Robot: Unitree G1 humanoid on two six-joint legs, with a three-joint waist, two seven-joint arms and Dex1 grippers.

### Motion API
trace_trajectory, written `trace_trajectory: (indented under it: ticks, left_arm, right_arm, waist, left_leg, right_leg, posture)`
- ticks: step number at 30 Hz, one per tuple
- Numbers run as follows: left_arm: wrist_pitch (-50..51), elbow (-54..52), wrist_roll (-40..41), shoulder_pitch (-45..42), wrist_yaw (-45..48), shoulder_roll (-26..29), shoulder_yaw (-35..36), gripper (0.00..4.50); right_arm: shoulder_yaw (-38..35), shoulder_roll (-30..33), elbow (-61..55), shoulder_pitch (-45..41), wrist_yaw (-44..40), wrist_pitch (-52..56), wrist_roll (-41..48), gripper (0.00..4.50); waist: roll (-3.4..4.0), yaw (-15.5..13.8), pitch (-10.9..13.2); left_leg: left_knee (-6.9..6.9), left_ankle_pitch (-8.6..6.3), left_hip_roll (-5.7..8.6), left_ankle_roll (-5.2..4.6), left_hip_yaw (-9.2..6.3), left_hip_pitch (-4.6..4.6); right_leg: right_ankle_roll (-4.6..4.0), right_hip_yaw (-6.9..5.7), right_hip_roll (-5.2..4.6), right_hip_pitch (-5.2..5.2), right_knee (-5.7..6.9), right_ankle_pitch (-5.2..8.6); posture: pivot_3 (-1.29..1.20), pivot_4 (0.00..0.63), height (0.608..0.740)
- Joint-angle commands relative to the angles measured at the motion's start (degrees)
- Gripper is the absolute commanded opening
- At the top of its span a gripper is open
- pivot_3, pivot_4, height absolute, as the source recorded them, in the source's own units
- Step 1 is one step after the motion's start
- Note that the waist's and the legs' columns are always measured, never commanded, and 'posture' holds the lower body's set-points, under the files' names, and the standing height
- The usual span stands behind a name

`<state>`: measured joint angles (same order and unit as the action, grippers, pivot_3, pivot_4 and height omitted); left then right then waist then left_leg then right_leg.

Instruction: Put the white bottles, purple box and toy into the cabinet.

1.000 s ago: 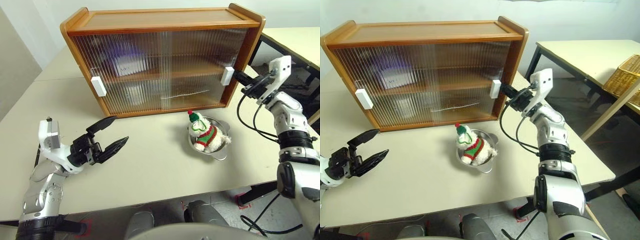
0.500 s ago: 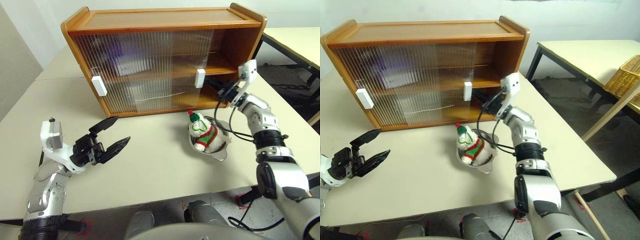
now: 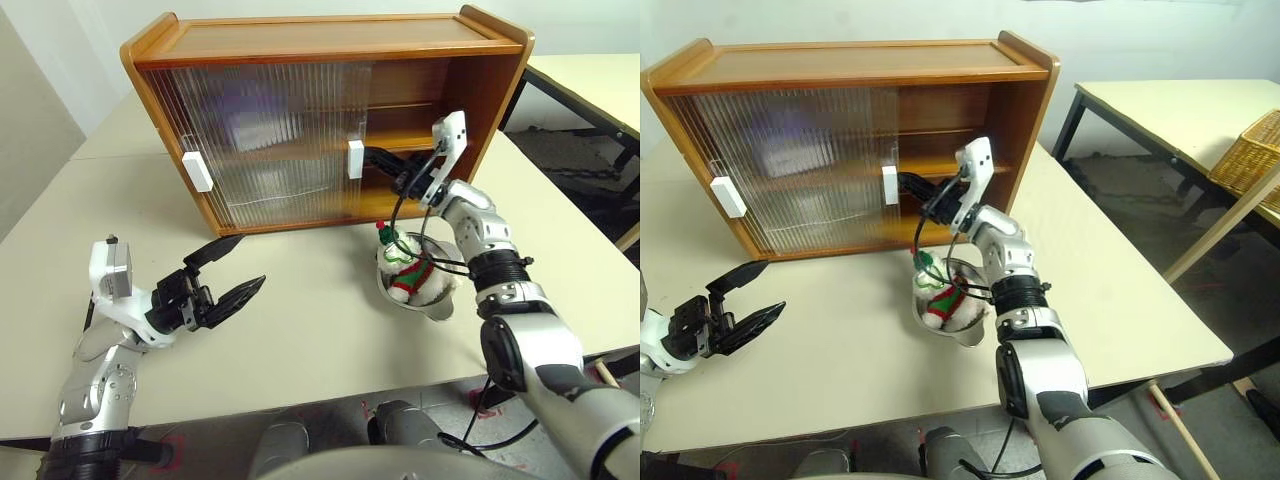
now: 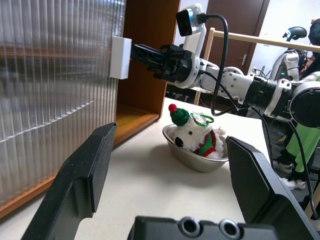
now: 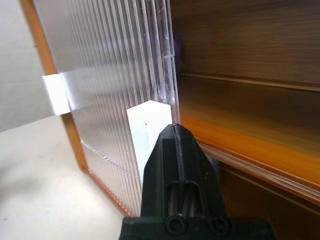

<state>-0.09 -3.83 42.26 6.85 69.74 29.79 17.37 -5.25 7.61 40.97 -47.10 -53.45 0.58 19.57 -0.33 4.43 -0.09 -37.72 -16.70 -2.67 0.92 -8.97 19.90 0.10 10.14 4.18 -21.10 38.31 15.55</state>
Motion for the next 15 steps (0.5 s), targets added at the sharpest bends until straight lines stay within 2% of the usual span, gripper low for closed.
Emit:
trace_trajectory:
  ticks: [1,8,11,15]
  left_arm:
    - [-0.1,0.5,-0.8,0.3,0.4,-0.1,-0.2,4.5]
    - [-0.4,0.6,-0.9,0.7,0.4,-0.2,0.0,4.5]
    - [-0.6,0.5,-0.9,1.2,0.5,-0.2,0.2,4.5]
    - [-0.8,0.7,-0.8,1.5,0.8,-0.1,0.4,4.5]
  right_arm:
    - [2.0,-1.4,-1.0,-0.5,-0.7,0.3,-0.8,0.03]
    - [2.0,2.4,-4.0,2.4,-3.0,3.1,0.0,0.03]
    - [1.2,7.3,-7.0,4.5,-5.8,6.5,1.1,0.62]
    - [-1.1,18.4,-11.1,8.3,-13.6,11.1,3.7,2.02]
  waist:
    - [0.01,0.1,0.0]
    - [0.02,0.1,0.0]
    - [0.02,-0.4,0.0]
    - [0.02,-2.0,0.0]
  left_leg:
    - [0.0,0.0,0.0,0.0,0.0,0.0]
    - [0.04,0.01,-0.09,0.02,0.0,0.0]
    - [0.01,0.07,-0.06,0.13,0.0,0.03]
    - [-0.08,0.14,0.14,0.25,0.02,0.08]
  right_leg:
    - [-0.01,0.0,-0.01,-0.02,0.0,-0.01]
    - [-0.13,-0.01,0.1,-0.05,0.01,-0.02]
    - [-0.12,-0.01,0.14,-0.04,0.0,-0.01]
    - [-0.01,-0.02,0.02,0.05,-0.02,0.07]
  posture:
    - [-0.04,0.0,0.74]
    - [-0.04,0.0,0.74]
    - [-0.03,0.0,0.74]
    - [-0.04,0.001,0.74]
